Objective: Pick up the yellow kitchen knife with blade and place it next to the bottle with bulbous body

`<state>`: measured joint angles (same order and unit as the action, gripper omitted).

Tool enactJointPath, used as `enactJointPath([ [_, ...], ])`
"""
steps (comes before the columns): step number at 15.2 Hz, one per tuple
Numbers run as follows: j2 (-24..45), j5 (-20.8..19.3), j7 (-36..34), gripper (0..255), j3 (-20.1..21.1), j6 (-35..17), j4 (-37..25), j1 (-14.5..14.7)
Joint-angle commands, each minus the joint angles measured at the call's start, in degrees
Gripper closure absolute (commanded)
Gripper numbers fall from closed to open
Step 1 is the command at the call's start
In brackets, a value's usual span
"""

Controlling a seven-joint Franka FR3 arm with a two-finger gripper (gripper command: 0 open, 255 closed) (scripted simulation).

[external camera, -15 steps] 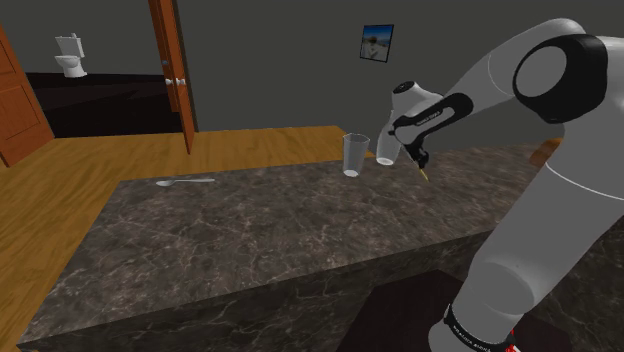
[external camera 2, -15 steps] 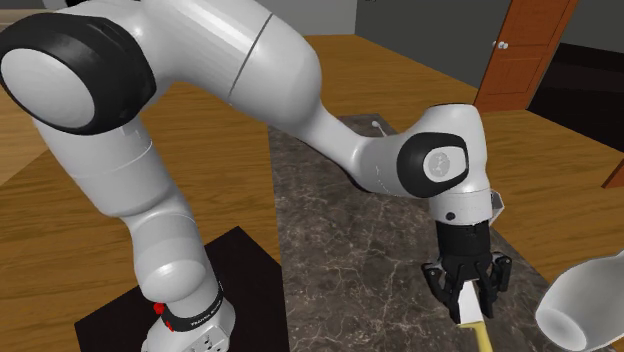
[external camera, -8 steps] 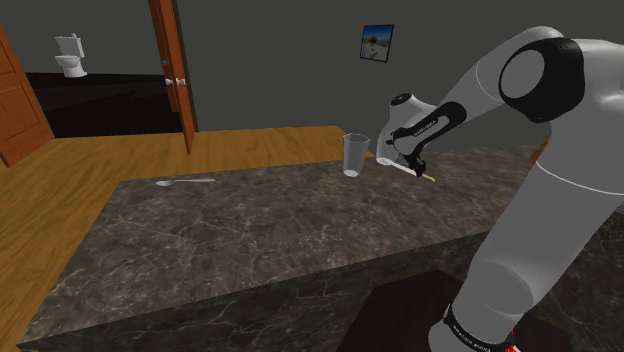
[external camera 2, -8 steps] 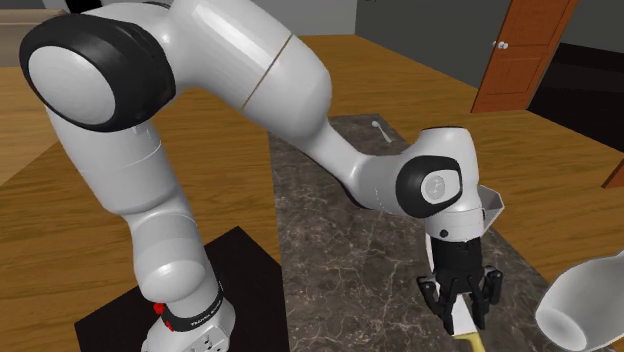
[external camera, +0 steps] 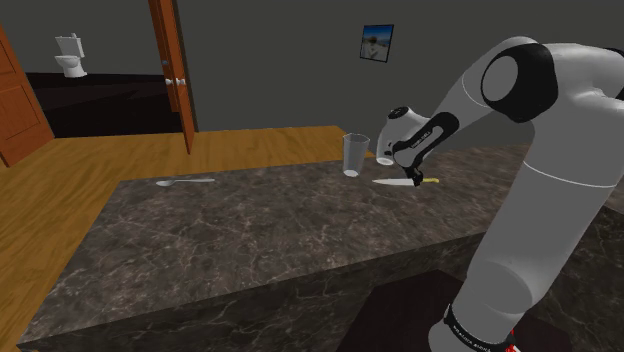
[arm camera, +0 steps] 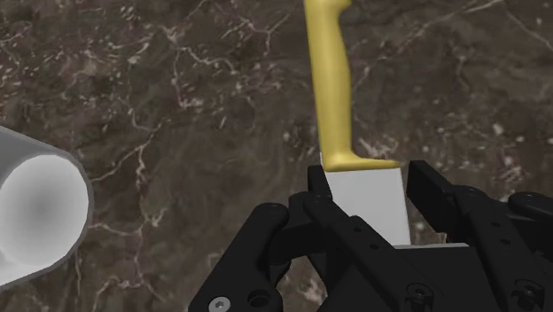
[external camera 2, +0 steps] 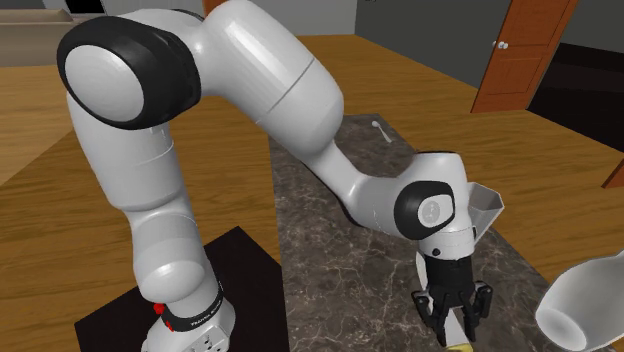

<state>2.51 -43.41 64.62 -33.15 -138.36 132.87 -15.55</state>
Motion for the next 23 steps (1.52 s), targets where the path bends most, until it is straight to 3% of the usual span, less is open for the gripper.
enactJointPath([
  [1,0.8,0.0,-0.5,255,0.0,-0.9,0.1,0.0],
  [8,0.8,0.0,-0.5,255,0.0,-0.9,0.1,0.0],
  [9,0.8,0.0,-0.5,0,0.0,-0.9,0.1,0.0],
  [14,0.8,0.0,-0.5,0,0.0,-0.9,0.1,0.0],
  [18,-5.5,0.5,-0.3,0,2.0,7.2,-0.5,2.2],
  [23,-5.5,0.5,-0.3,0,2.1,7.2,-0.5,2.1],
])
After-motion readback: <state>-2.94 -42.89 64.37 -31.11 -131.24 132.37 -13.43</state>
